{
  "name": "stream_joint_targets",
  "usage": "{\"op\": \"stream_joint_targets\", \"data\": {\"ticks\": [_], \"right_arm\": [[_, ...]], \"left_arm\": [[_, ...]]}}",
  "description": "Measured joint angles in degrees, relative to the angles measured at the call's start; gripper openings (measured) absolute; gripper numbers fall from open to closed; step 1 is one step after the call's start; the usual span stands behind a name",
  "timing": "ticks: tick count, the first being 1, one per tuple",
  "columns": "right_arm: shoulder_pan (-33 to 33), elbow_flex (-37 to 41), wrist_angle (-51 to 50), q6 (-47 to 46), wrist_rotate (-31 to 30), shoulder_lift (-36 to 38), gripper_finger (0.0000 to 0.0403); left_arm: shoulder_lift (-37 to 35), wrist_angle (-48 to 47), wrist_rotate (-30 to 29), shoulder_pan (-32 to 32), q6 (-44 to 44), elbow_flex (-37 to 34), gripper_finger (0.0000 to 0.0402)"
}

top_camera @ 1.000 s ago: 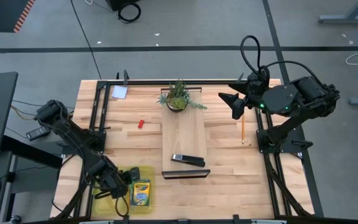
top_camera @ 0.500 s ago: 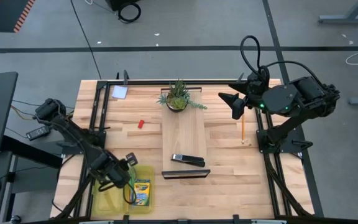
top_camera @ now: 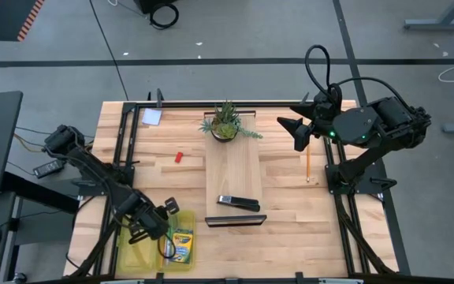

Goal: Pack school essentials
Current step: Put the green scissors into the yellow supply box, then put the orange pencil into the yellow supply box

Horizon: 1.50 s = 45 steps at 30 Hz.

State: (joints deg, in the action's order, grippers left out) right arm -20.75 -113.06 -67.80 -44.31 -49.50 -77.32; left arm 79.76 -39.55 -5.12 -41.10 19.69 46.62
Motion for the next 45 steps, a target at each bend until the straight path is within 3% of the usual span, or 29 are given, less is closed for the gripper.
{"op": "stream_joint_targets", "data": {"ticks": [7,13,24,32,45], "right_arm": [[0.00,0.00,-0.02,0.06,-0.03,0.00,0.0314],[-0.02,0.00,-0.16,0.02,-0.01,0.00,0.0314],[-1.18,4.03,-15.65,-14.70,0.10,0.17,0.0314],[-1.03,16.80,-21.91,-30.01,2.99,1.58,0.0314],[2.05,45.15,-12.31,-41.55,16.60,14.41,0.0300]], "left_arm": [[0.01,1.97,-4.23,1.98,-0.05,-0.12,0.0058],[-2.43,1.63,-3.65,3.06,-3.11,1.86,0.0043],[-10.60,-2.10,-3.64,3.06,-21.75,1.66,0.0023],[-14.95,-2.29,-3.73,3.45,-44.29,1.61,0.0023],[-16.57,-2.17,-9.77,3.57,-51.81,1.61,0.0016]]}}
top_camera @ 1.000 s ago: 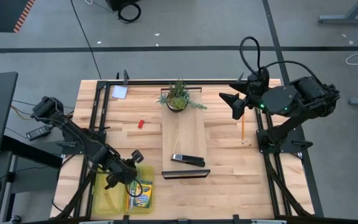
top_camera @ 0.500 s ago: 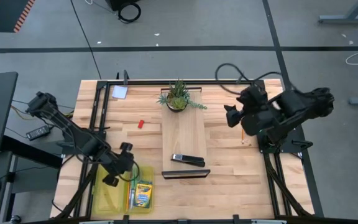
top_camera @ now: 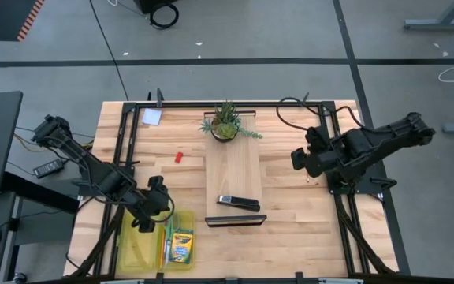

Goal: Pack school essentials
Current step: Put the orange pencil into the yellow supply box

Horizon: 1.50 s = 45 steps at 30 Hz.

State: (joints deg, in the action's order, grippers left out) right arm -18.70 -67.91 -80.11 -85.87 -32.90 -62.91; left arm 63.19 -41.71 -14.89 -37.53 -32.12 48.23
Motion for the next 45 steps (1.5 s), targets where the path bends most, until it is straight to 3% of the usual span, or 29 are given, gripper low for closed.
{"op": "stream_joint_targets", "data": {"ticks": [7,13,21,30,35,45], "right_arm": [[7.88,12.10,3.15,-0.04,9.31,3.10,0.0278],[18.38,20.82,10.85,8.68,17.43,2.96,0.0266],[32.81,29.00,17.95,19.49,22.78,2.99,0.0254],[45.31,34.39,23.66,29.53,25.80,2.90,0.0236],[49.07,38.19,28.49,30.58,27.43,1.30,0.0222],[49.33,40.38,34.49,31.02,26.43,-4.67,0.0193]], "left_arm": [[-0.32,1.32,-0.57,2.37,-3.36,0.00,0.0012],[-0.34,2.66,-0.68,4.38,-5.11,0.00,0.0009],[-0.34,2.86,-0.57,4.73,-10.91,0.00,0.0026],[-0.34,2.87,-0.55,4.73,-12.70,0.00,0.0013],[-0.34,2.89,-0.55,4.73,-12.72,0.00,0.0018],[-0.34,2.84,-0.53,4.73,-13.85,0.00,0.0017]]}}
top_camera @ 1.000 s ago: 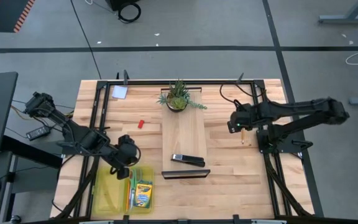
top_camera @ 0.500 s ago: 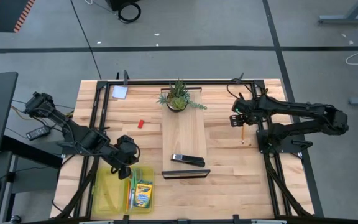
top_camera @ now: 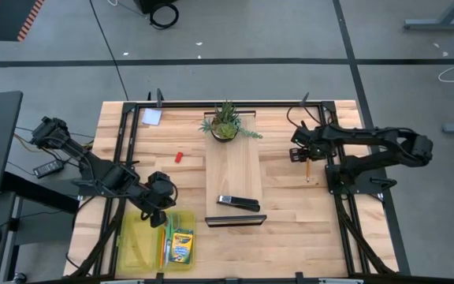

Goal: Pack school essentials
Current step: Put the orange pencil into the yellow supply box

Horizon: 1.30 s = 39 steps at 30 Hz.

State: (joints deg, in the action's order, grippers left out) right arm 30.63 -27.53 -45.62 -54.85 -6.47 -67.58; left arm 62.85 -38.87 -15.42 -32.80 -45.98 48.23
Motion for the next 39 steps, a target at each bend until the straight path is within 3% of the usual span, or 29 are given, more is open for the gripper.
{"op": "stream_joint_targets", "data": {"ticks": [7,19,39], "right_arm": [[-0.09,-0.22,2.18,0.55,-0.55,-2.99,0.0151],[-1.04,-0.17,3.88,1.06,-0.45,-2.99,0.0023],[-6.49,0.15,5.00,-3.08,-2.40,2.69,0.0008]], "left_arm": [[0.00,0.00,1.70,0.00,-0.35,0.00,0.0015],[0.00,-0.31,2.45,-0.22,-2.95,0.00,0.0018],[0.00,-0.39,3.30,-0.24,-4.39,0.00,0.0027]]}}
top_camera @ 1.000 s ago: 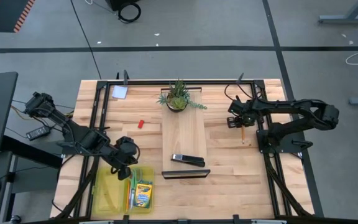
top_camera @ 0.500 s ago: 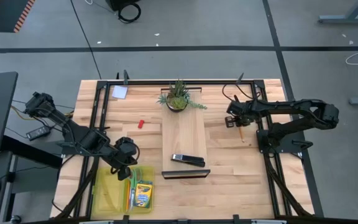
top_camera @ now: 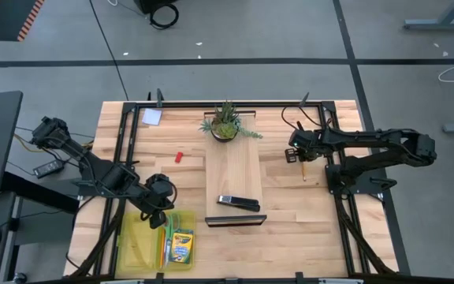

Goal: Pack school essentials
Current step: Put the orange pencil into the yellow supply box

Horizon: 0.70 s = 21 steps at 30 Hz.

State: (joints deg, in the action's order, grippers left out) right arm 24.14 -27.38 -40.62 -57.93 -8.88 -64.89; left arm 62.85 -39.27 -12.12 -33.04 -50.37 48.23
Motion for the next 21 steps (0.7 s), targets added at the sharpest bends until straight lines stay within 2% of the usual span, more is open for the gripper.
{"op": "stream_joint_targets", "data": {"ticks": [9,17,21], "right_arm": [[-0.95,-0.06,-1.38,0.49,1.74,0.51,0.0018],[-5.84,-0.11,-6.05,-3.62,7.62,0.51,0.0112],[-11.10,-0.14,-7.20,-8.78,7.65,0.33,0.0133]], "left_arm": [[0.00,0.02,0.15,0.00,0.07,0.00,0.0016],[0.00,0.02,0.79,0.00,0.22,0.00,0.0025],[0.00,0.02,0.79,0.02,0.82,0.00,0.0020]]}}
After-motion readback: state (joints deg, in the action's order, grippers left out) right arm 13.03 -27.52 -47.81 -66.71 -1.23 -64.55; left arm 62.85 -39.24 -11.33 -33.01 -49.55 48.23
